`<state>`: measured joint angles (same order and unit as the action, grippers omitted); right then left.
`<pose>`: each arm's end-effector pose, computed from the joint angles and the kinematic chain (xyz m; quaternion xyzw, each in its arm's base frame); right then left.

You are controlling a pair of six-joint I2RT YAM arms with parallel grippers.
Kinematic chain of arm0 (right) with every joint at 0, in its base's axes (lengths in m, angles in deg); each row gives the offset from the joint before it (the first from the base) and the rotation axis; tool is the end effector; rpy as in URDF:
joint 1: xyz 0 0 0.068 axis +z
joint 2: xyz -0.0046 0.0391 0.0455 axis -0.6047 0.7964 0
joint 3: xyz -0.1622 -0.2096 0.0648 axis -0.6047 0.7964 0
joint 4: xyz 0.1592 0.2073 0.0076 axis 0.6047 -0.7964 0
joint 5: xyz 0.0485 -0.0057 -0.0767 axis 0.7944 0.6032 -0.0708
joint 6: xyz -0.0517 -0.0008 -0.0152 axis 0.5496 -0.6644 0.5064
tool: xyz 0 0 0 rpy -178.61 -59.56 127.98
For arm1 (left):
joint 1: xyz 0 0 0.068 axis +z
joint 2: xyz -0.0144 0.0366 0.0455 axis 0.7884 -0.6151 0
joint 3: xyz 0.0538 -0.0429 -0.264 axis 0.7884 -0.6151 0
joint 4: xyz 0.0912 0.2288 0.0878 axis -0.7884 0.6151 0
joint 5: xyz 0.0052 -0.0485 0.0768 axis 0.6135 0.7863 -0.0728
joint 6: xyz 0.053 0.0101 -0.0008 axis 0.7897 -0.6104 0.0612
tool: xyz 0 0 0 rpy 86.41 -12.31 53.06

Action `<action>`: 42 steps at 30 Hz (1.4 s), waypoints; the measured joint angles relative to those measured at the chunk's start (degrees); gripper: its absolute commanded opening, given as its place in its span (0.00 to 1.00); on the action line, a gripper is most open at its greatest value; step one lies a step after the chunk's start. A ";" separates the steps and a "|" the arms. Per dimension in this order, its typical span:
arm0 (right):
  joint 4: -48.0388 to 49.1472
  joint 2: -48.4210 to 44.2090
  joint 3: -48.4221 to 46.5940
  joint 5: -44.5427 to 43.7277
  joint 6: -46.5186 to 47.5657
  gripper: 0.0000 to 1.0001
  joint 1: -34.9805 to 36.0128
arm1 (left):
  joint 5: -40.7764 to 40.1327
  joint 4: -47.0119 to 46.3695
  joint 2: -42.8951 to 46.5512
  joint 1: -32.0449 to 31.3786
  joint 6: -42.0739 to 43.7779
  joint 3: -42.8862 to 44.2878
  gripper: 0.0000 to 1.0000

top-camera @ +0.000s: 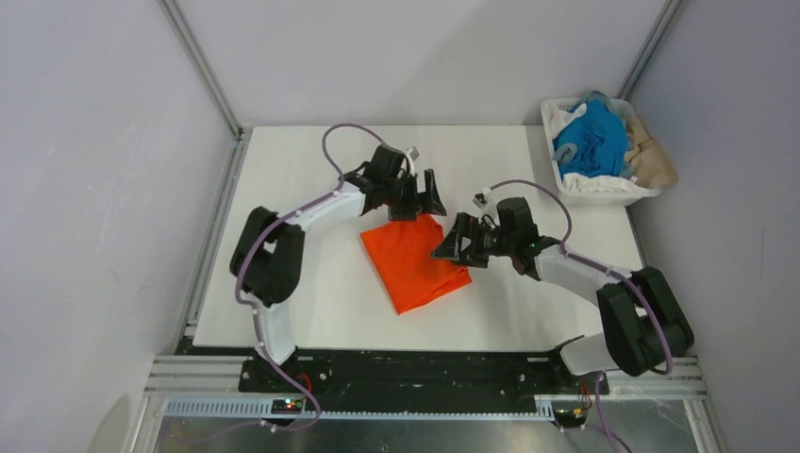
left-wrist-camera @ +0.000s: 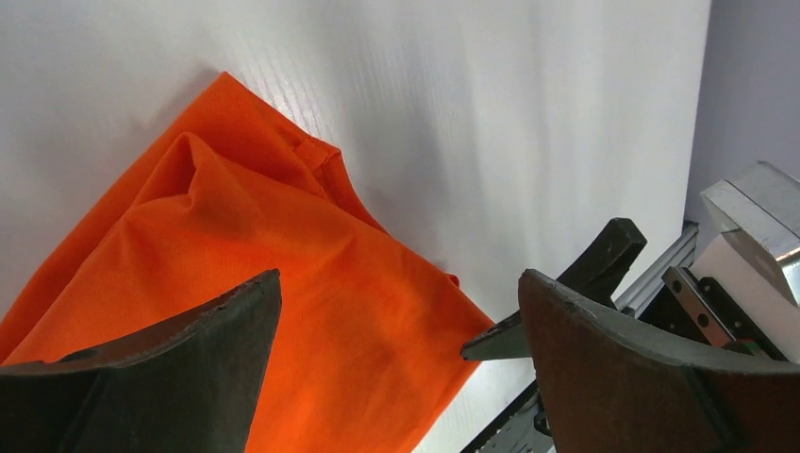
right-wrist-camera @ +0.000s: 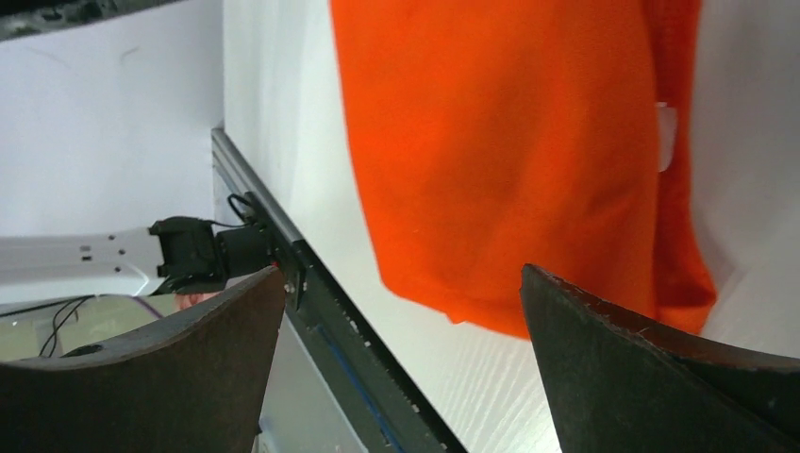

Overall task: Fold and stack the t-shirts
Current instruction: Smooth out wrinkles on the folded tshirt

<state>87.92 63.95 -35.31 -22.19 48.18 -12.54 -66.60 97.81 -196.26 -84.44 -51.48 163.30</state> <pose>0.2408 0.1343 0.1994 -0.0503 0.8511 0.4703 0.2280 0.3455 -0.2337 0.2358 0.0458 0.9111 -0.3420 0.2256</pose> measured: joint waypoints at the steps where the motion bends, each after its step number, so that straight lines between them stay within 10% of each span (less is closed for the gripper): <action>1: 0.44 1.49 -0.28 -0.22 0.13 0.99 0.00 | 0.44 -0.04 -1.36 -0.04 -0.02 0.52 1.00; 19: 0.02 12.15 -0.61 -3.72 4.13 0.99 -1.05 | 5.99 -3.39 -17.42 0.94 -2.16 7.98 1.00; 34: -10.91 21.18 -19.21 -11.87 15.61 0.99 -5.11 | -6.58 -4.52 3.10 3.91 -5.62 -16.72 1.00; 42: -22.05 10.58 -21.35 -23.93 16.11 0.99 -3.41 | -11.80 -2.86 14.71 4.07 -2.99 -17.03 1.00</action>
<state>65.86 74.53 -56.66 -46.12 64.28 -15.95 -78.40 94.95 -181.55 -80.38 -54.47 146.27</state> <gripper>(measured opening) 0.993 0.995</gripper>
